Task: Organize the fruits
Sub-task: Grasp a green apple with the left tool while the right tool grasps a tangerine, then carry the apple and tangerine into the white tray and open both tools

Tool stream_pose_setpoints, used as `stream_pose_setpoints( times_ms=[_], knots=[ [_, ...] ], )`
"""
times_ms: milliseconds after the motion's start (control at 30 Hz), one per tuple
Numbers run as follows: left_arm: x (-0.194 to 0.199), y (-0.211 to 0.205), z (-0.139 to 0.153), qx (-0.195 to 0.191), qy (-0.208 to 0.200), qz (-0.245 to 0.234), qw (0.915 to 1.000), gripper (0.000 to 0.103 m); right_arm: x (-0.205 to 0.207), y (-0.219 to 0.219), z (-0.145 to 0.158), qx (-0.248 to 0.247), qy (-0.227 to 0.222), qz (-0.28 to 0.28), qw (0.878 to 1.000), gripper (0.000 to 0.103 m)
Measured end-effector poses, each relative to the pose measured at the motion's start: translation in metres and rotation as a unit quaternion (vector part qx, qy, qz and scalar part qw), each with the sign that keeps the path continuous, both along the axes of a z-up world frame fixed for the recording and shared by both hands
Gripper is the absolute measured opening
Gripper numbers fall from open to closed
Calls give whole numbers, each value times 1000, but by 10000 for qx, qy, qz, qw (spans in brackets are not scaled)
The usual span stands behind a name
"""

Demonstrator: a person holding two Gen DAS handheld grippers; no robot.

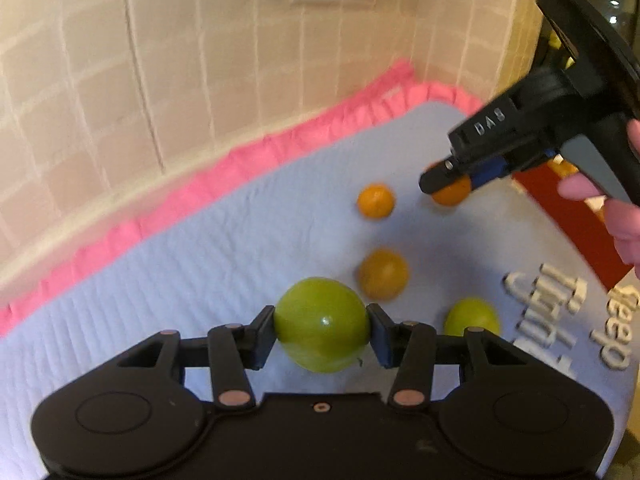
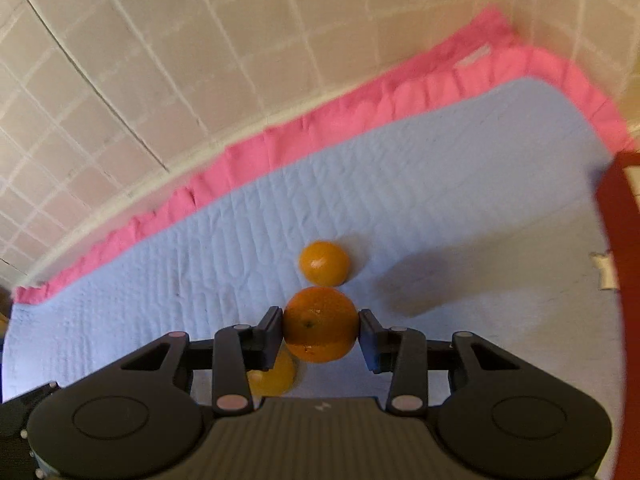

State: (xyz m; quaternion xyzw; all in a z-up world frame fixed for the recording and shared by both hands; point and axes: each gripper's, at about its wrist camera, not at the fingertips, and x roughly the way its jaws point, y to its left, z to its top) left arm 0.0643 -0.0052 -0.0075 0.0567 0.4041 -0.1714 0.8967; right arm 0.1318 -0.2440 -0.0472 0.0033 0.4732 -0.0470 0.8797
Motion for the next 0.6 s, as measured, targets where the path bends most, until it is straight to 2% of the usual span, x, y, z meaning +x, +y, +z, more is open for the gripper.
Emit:
stream_pose_setpoints(
  times_ms=[200, 300, 400, 600],
  knots=[
    [3, -39, 38, -138, -573, -282, 9979, 57, -35, -29, 59, 32, -621, -195, 9979, 42],
    [9, -66, 59, -382, -945, -544, 9933, 58, -54, -53, 86, 46, -917, -416, 9949, 42],
    [20, -97, 74, -620, -1088, -832, 9886, 58, -79, -85, 114, 68, -1213, -748, 9898, 42],
    [37, -172, 88, -840, -1187, -1509, 9778, 58, -126, -159, 164, -127, -1691, -1423, 9752, 43]
  ],
)
